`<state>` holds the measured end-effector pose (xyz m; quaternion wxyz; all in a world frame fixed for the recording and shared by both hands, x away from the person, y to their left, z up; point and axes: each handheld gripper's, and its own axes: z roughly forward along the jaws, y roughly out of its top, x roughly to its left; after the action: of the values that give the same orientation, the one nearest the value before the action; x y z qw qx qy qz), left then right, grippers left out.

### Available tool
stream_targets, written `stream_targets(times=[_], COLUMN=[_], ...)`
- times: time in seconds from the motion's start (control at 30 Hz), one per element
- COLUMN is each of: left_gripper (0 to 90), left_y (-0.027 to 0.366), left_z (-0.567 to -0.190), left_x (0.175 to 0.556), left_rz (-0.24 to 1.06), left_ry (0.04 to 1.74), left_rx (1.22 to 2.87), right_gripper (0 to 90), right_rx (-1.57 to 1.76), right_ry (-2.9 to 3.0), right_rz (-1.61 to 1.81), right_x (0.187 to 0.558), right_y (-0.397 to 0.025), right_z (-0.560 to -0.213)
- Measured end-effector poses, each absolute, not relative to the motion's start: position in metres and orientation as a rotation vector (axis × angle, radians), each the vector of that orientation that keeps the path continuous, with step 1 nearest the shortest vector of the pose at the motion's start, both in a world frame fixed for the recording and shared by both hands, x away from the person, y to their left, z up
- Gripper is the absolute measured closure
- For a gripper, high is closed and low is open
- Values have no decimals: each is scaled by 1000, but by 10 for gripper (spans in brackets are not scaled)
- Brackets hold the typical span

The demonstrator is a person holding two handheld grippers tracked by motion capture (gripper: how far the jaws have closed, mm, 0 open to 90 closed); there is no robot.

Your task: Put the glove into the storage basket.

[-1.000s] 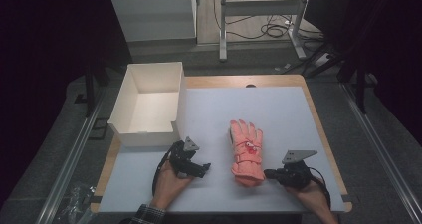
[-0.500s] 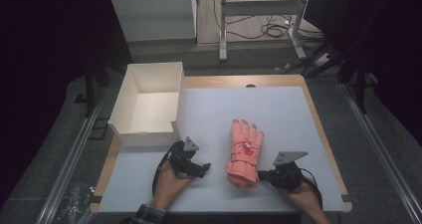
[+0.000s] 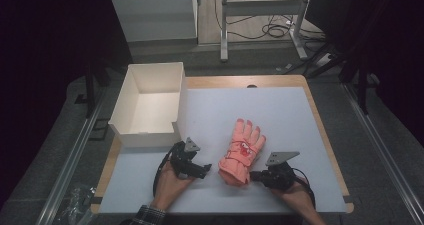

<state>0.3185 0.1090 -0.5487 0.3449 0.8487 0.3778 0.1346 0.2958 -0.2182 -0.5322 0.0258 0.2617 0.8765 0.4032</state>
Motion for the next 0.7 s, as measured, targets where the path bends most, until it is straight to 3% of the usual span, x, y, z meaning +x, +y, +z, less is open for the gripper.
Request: stream_targets(times=[0.7], left_gripper=[16], left_y=[110], left_z=[-548], left_x=[317], left_rz=[343], left_ry=[987], left_rx=[2194], right_gripper=[847], right_rx=[832], right_ry=[2692], right_rz=[1202], right_x=[313], right_y=[-208], right_z=[-530])
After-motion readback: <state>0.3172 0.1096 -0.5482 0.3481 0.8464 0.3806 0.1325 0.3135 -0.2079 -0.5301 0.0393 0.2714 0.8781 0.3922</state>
